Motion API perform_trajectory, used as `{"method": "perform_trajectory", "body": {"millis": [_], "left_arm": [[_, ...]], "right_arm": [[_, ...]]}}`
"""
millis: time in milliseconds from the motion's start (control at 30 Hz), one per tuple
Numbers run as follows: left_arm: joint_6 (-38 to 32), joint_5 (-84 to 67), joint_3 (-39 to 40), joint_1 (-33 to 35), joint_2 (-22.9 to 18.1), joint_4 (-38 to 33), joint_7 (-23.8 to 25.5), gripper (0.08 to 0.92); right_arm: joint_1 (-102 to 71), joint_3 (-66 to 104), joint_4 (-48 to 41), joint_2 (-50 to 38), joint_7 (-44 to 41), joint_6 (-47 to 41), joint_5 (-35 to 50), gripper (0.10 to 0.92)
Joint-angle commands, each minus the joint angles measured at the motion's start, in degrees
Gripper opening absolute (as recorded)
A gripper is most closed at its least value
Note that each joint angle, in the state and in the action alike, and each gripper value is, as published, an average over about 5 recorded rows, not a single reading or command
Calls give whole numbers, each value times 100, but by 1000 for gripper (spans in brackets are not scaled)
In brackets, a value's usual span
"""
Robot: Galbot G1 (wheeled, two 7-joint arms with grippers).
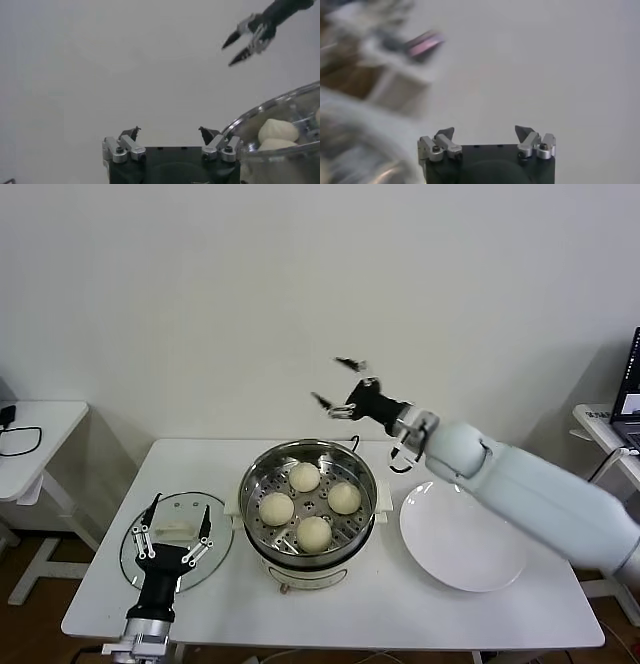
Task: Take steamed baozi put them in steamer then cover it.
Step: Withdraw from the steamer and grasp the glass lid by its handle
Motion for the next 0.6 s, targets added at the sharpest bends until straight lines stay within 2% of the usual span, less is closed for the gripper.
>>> {"method": "perform_trajectory", "body": {"millis": [33,300,600], "left_arm": [[-295,1528,-273,-363,134,907,-67,823],[-480,3452,-855,-361,430,1913,-120,823],[-479,4623,-1134,-420,393,2748,-464,823]], "right_arm": [[-3719,4002,-59,774,1068,904,-717,823],[-4944,5317,-152,1732,551,1108,-943,823],[-5428,5561,-111,2076,381,1143,-1126,823]]}}
